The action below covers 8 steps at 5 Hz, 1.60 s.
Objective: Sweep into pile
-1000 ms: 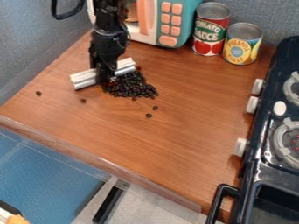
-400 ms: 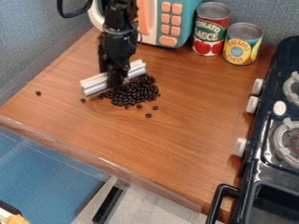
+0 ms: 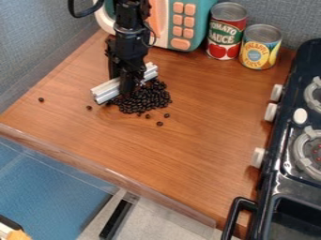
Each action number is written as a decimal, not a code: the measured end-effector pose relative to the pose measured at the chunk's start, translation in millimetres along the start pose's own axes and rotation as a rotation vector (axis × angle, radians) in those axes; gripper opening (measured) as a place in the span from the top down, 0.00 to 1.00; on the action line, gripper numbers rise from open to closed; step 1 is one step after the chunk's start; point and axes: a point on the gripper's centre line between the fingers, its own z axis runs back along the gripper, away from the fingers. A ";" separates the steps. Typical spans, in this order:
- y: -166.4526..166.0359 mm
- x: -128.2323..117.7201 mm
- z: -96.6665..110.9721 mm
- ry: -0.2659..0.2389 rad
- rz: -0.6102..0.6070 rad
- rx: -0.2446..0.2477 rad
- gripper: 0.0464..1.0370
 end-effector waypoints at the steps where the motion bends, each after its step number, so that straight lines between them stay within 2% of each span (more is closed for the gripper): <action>1: 3.6 -1.2 -0.1 -0.003 0.025 0.012 0.66; 2: 22.5 -12.9 17.5 -0.037 0.093 0.054 0.66; 3: 39.1 -26.3 17.7 -0.031 0.139 0.072 0.66; 4: 48.9 -22.2 3.0 -0.003 0.149 0.084 0.66; 5: 56.9 -16.7 -16.9 0.037 0.171 0.045 0.66; 6: 64.1 -11.2 -18.2 0.049 0.209 0.055 0.62; 7: 65.2 -11.2 -16.8 0.046 0.235 0.047 0.31; 8: 64.0 -20.2 -15.1 0.058 0.239 -0.012 0.05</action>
